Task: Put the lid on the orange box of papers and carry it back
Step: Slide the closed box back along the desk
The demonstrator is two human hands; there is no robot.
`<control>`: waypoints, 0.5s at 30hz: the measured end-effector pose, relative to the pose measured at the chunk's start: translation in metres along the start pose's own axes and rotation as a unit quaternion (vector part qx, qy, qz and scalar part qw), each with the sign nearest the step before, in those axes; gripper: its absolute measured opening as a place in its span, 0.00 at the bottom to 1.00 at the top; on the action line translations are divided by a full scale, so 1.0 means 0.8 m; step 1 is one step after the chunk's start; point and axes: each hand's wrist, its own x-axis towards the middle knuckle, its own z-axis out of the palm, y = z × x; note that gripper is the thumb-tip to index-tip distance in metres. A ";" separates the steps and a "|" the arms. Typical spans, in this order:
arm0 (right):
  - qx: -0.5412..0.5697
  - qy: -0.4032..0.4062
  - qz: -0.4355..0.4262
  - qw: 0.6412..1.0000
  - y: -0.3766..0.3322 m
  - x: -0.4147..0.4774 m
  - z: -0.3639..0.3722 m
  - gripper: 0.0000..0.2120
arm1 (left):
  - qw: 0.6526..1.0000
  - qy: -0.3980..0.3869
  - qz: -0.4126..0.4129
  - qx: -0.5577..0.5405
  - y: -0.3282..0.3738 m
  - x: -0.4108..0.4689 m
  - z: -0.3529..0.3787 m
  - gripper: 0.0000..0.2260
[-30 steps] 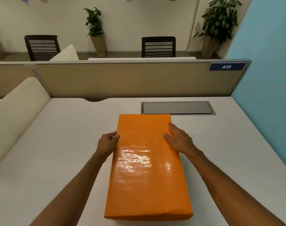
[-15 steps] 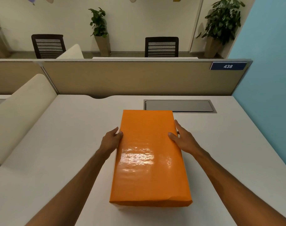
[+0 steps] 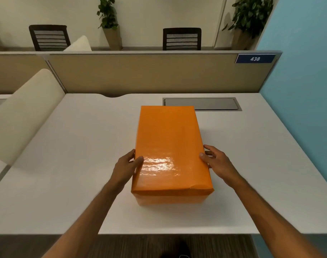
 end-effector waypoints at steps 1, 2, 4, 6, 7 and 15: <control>0.015 -0.002 0.006 1.000 0.002 -0.005 0.002 0.29 | 1.000 -0.008 -0.008 -0.016 -0.004 -0.003 0.002 0.25; 0.035 -0.006 0.013 0.999 0.003 -0.009 0.004 0.30 | 0.999 -0.015 -0.017 -0.034 -0.006 -0.005 0.003 0.26; 0.083 -0.014 0.026 0.996 0.006 -0.017 0.007 0.31 | 0.996 -0.026 -0.040 -0.074 -0.011 -0.007 0.004 0.30; 0.136 -0.030 0.044 0.989 0.010 -0.023 0.010 0.32 | 0.992 -0.034 -0.066 -0.107 -0.013 -0.010 0.007 0.32; 0.165 -0.040 0.055 0.984 0.012 -0.025 0.011 0.32 | 0.990 -0.033 -0.077 -0.117 -0.014 -0.011 0.008 0.33; 0.293 -0.036 0.085 0.952 0.017 -0.023 0.018 0.28 | 0.987 0.016 -0.093 -0.133 -0.014 -0.003 0.016 0.28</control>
